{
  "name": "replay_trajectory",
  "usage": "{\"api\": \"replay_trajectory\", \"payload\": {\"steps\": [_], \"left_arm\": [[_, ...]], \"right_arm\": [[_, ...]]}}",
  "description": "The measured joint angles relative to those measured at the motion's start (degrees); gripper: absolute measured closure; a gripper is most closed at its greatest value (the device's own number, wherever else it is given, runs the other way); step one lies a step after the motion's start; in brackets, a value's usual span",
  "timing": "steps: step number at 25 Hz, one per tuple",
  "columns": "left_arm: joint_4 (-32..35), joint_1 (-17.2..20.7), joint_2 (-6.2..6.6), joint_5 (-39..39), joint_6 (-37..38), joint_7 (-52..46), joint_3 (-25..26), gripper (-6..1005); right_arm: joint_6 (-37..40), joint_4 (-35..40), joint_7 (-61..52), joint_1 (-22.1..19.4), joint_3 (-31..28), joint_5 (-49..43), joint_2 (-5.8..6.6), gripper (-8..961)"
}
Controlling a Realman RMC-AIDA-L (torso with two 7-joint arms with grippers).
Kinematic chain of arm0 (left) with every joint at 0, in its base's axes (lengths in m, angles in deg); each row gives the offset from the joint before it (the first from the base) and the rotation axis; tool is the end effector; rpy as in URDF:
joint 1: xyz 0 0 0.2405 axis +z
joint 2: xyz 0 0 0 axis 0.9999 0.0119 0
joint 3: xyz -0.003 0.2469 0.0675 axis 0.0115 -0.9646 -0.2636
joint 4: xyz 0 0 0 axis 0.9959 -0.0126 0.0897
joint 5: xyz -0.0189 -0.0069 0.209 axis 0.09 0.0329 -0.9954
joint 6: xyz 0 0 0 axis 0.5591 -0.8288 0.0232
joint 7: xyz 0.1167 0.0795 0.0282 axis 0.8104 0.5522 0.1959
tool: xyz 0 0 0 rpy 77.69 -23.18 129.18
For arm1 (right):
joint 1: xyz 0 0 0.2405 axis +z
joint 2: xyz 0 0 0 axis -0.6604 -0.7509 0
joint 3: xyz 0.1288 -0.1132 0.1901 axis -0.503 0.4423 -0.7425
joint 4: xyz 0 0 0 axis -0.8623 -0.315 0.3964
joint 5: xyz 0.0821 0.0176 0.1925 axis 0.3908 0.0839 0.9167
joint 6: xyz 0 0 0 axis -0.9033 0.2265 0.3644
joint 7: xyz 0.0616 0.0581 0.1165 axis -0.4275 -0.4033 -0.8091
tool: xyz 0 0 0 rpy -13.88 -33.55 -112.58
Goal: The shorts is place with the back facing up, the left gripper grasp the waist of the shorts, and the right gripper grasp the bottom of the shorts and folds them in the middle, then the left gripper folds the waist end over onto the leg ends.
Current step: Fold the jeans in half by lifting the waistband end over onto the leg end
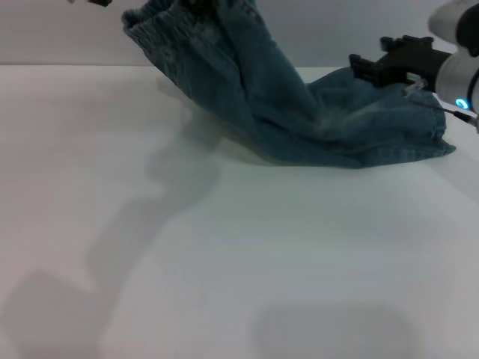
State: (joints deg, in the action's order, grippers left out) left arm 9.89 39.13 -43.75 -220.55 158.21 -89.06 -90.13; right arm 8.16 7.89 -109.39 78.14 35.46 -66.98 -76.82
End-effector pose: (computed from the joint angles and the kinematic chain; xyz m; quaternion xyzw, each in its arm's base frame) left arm -0.0374 0.4240 0.0358 -0.9012 -0.1090 0.1073 0.4056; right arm 0.2313 0.4514 -0.0065 -0.8579 0.2361 0.1147 0.4416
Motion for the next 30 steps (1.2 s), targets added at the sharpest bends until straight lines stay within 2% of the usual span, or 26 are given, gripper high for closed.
{"api": "replay_trajectory", "payload": {"steps": [12, 23, 30], "left_arm": [[4.0, 0.0, 0.00, -0.2, 1.5, -0.5, -0.8, 949], [7.9, 0.0, 0.15, -0.2, 2.3, -0.4, -0.8, 950], [10.1, -0.3, 0.17, -0.2, 2.8, -0.1, -0.8, 950]], "right_arm": [[-2.0, -0.1, -0.2, 2.0, 8.9, -0.1, -0.02, 352], [-1.8, -0.8, -0.3, 3.1, 10.2, -0.1, -0.05, 353], [-1.4, -0.8, -0.5, 3.2, 14.7, 0.3, -0.22, 353]]}}
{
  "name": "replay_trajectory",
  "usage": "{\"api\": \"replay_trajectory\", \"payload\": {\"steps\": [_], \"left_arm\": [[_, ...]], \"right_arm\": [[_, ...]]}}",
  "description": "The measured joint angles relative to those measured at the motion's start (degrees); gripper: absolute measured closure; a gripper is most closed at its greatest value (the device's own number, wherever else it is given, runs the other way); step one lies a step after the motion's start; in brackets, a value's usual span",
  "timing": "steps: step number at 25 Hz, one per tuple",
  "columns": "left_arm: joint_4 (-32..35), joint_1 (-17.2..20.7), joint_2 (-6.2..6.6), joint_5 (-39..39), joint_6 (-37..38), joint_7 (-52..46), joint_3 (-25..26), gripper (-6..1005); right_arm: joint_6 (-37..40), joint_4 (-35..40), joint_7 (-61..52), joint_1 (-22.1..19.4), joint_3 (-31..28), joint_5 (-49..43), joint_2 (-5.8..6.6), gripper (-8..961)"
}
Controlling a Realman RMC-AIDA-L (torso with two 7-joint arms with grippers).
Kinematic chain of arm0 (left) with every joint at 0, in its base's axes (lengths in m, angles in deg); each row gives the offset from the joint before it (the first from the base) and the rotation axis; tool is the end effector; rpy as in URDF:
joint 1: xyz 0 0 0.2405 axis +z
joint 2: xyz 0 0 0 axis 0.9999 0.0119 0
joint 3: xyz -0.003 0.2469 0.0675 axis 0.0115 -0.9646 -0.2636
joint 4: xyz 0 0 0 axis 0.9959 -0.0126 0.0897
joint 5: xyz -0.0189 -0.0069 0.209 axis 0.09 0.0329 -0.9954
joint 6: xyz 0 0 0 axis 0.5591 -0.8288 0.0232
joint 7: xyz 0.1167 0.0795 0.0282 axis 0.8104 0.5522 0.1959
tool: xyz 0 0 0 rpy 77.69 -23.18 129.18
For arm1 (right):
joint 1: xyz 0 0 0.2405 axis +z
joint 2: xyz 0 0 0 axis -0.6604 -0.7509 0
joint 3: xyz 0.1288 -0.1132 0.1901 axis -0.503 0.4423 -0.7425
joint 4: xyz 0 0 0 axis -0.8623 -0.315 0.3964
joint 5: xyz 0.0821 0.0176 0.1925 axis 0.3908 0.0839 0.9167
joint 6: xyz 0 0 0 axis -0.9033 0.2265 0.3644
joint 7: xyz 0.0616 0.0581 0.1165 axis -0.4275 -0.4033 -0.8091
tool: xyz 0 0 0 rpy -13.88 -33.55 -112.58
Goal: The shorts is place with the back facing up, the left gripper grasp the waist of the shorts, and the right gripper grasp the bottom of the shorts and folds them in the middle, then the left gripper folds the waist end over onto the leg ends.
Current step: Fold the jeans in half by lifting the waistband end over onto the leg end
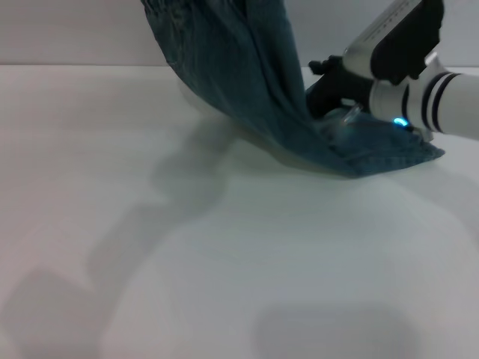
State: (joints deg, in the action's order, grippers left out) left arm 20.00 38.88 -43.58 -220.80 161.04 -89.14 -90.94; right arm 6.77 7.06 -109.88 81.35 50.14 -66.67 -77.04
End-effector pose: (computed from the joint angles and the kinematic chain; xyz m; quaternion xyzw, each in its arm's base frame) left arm 0.0001 0.4053 0.0549 -0.8993 -0.0567 0.0707 0.4279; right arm 0.1931 0.4417 -0.0570 -0.9120 0.1486 0.0715 0.3755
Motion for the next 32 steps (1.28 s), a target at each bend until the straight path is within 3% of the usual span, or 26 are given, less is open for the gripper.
{"api": "replay_trajectory", "payload": {"steps": [20, 25, 32], "left_arm": [[-0.7, 0.4, 0.09, 0.0, -0.9, 0.4, -0.6, 949], [-0.7, 1.4, 0.05, 0.0, -1.0, 0.5, -1.2, 950], [-0.7, 2.9, -0.05, 0.0, -2.0, 0.3, -2.6, 950]], "right_arm": [[9.3, 3.9, -3.3, 0.6, 10.2, 1.0, -0.18, 353], [8.9, 3.9, -3.5, -0.2, 9.2, 1.0, -0.07, 352], [8.5, 6.5, -3.9, -5.1, 3.0, 0.6, 0.17, 352]]}}
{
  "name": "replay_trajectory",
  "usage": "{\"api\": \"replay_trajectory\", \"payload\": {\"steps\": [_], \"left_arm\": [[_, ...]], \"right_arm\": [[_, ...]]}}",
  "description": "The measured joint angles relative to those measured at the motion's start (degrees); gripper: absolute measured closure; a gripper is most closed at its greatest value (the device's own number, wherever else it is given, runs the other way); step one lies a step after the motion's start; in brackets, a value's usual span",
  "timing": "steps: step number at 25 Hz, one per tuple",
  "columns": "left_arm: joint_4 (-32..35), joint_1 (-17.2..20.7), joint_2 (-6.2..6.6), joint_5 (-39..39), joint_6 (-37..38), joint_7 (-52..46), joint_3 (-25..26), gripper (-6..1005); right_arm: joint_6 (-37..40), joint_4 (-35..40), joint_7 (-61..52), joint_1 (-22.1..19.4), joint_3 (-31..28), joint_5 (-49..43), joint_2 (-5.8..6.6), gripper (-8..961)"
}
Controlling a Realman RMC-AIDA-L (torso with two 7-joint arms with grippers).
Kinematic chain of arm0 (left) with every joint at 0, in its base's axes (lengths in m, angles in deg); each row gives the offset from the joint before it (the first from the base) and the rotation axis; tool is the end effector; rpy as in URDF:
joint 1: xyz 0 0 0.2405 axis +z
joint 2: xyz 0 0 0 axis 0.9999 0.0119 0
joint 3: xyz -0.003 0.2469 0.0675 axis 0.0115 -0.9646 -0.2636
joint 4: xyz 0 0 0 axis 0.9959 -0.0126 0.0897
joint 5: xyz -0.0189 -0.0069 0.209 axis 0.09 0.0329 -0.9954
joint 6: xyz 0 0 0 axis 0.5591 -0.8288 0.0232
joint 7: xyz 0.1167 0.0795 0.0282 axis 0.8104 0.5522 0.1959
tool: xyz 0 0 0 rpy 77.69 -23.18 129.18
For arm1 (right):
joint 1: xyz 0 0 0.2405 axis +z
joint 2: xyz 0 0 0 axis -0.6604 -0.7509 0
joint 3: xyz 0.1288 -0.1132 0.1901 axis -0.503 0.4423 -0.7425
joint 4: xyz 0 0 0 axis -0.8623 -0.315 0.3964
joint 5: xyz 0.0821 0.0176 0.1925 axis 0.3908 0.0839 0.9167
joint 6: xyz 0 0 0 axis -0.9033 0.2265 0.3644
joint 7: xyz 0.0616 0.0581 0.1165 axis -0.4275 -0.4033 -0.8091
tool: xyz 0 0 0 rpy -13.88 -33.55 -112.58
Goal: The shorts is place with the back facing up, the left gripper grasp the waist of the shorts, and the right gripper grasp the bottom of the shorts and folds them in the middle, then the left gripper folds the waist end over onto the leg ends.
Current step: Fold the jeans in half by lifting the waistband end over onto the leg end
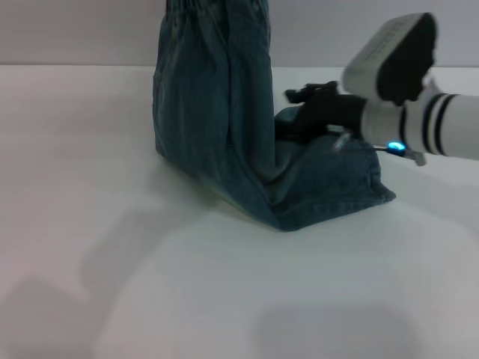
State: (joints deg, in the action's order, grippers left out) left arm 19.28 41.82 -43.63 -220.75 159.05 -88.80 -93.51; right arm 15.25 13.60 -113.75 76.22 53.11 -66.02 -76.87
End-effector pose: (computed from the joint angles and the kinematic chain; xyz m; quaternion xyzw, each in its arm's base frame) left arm -0.0161 0.4033 0.0440 -0.9017 -0.0571 0.0827 0.4205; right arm 0.1882 0.4133 -0.0657 -0.9321 0.1615 0.1020 0.3077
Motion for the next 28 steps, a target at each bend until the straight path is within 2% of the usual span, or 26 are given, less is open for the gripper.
{"api": "replay_trajectory", "payload": {"steps": [4, 9, 10, 11, 14, 16, 25, 28], "left_arm": [[-0.1, 0.7, -0.06, 0.2, -0.8, -0.1, -1.4, 949], [-1.3, 1.3, -0.16, 0.3, -2.3, -0.6, -4.7, 949], [-1.7, 1.5, -0.20, 0.3, -2.8, -0.8, -6.0, 949], [-2.1, 1.8, -0.26, 0.4, -3.7, -1.3, -7.9, 949], [-2.2, 2.1, -0.28, 0.4, -4.3, -1.8, -9.4, 949], [-2.5, 3.0, -0.37, 0.5, -6.6, -3.1, -13.7, 949], [-6.8, 3.0, -0.49, 3.3, -7.7, -3.9, -19.4, 949], [-7.3, 3.5, -0.48, 5.2, -9.1, -3.9, -20.5, 875]], "right_arm": [[-1.7, -0.2, 0.0, -1.7, -4.2, -0.1, 0.12, 352], [-7.7, 0.2, 0.0, -3.7, -9.1, 0.3, 0.06, 352], [-12.2, -0.2, 0.0, -3.9, -10.5, 1.3, -0.05, 352], [-13.8, -0.4, 0.0, -3.9, -10.7, 1.8, -0.06, 352], [-17.4, -0.7, -0.1, -3.9, -11.4, 3.0, -0.02, 352], [-19.9, -1.0, -0.1, -3.8, -12.4, 3.8, 0.05, 351], [-21.2, -1.2, -0.1, -3.4, -14.2, 4.7, 0.09, 351], [-21.2, -1.2, -0.1, -3.3, -14.4, 4.7, 0.13, 351]]}}
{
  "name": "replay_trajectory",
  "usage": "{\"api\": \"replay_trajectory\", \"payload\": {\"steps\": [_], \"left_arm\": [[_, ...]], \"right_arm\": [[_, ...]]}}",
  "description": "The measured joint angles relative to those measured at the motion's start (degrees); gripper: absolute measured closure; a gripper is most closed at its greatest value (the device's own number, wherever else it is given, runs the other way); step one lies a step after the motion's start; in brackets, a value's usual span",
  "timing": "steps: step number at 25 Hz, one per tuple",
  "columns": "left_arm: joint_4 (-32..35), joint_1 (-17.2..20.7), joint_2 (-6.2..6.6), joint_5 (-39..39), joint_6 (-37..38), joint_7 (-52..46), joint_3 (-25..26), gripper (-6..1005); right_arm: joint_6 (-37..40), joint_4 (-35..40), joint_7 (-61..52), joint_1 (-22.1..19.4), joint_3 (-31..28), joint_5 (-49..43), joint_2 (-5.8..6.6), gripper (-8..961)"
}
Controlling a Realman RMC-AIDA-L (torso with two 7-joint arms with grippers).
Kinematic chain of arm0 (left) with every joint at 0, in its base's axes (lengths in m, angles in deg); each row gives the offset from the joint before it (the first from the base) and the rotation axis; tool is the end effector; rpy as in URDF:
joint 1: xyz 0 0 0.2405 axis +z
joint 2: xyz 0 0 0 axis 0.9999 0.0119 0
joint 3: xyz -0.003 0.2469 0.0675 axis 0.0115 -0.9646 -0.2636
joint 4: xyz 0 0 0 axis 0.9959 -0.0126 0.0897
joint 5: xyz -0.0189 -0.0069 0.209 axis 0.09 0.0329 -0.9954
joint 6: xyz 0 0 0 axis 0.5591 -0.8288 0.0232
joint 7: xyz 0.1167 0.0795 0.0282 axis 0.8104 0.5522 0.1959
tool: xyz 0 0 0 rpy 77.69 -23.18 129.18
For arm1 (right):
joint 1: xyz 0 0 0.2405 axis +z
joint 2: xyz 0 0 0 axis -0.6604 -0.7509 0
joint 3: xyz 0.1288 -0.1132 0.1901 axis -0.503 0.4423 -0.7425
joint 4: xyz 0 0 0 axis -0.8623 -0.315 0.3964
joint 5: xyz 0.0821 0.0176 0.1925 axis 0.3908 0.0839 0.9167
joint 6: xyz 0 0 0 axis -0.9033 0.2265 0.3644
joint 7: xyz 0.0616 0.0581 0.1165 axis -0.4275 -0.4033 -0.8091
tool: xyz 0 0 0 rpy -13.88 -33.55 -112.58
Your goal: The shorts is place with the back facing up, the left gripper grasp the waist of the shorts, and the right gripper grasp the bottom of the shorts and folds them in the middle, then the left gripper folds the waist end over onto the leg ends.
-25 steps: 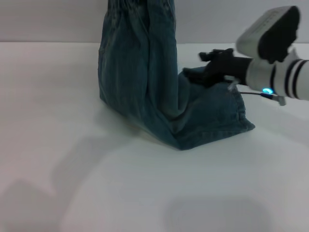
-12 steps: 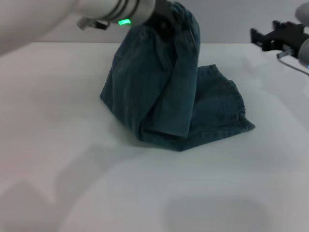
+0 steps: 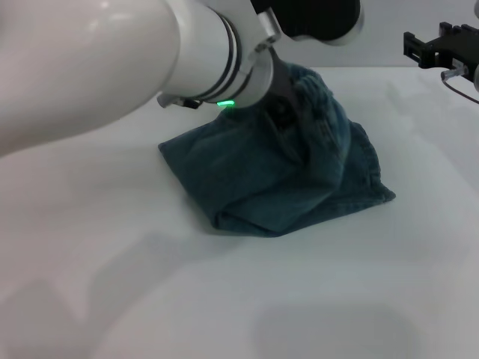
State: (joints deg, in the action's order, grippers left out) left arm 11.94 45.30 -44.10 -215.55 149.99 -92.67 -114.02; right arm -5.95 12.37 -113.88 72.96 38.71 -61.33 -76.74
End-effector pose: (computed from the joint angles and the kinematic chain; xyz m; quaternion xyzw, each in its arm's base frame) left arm -0.0347 0.3633 -0.0572 -0.9443 -0.0075 0.1133 0.3088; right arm 0.2590 0.4503 0.0253 -0.7734 0.3010 0.1335 0.5417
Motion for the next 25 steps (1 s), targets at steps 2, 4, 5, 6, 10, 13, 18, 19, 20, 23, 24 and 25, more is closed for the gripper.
{"api": "replay_trajectory", "payload": {"steps": [2, 4, 5, 6, 10, 13, 18, 19, 20, 23, 24, 25], "left_arm": [[-0.1, 0.6, 0.01, 0.6, -1.5, 0.0, -0.9, 825], [0.0, 1.1, 0.00, 0.9, -2.8, 0.0, -1.6, 779], [0.0, 1.3, 0.00, 1.0, -3.2, 0.0, -1.8, 757], [0.1, 1.4, -0.01, 1.1, -3.6, 0.0, -2.1, 736], [0.7, 1.7, -0.02, 1.0, -4.7, 0.0, -2.9, 650], [1.1, 2.7, 0.02, 0.3, -6.4, -0.1, -2.6, 585], [1.9, 7.3, 0.17, -0.9, -14.8, -2.1, 2.5, 382], [2.2, 8.5, 0.23, -0.9, -16.6, -2.3, 3.7, 336], [2.6, 9.7, 0.22, -0.8, -18.8, -2.5, 4.5, 299], [3.7, 13.3, 0.24, -0.5, -25.6, -3.1, 6.4, 190], [4.5, 17.8, 0.31, 0.3, -35.2, -4.1, 7.3, 153], [4.6, 18.8, 0.35, 0.7, -37.3, -4.2, 7.4, 153]], "right_arm": [[0.0, 0.0, 0.0, 0.0, -0.1, 0.0, 0.00, 351], [0.0, -0.1, 0.0, 0.1, -0.3, 0.0, 0.01, 351], [0.0, -0.1, 0.0, 0.1, -0.4, 0.0, 0.02, 351], [0.0, -0.1, 0.0, 0.1, -0.4, 0.0, 0.02, 351], [-0.1, -0.1, 0.0, 0.2, -0.5, 0.0, 0.05, 352], [-0.2, 0.1, 0.0, 0.1, -0.7, 0.0, 0.06, 352], [1.7, 3.6, 0.0, -0.4, -0.3, 0.0, -0.03, 352], [3.2, 4.7, 0.0, -0.4, -0.1, 0.0, -0.05, 352], [5.0, 5.6, 0.0, -0.4, 0.0, 0.0, -0.07, 352], [12.3, 7.5, 0.1, 0.6, 0.3, 0.0, -0.02, 352], [13.5, 7.7, 0.2, 1.0, 0.5, 0.0, -0.01, 352], [14.9, 7.9, 0.3, 1.5, 1.0, -0.1, -0.01, 352]]}}
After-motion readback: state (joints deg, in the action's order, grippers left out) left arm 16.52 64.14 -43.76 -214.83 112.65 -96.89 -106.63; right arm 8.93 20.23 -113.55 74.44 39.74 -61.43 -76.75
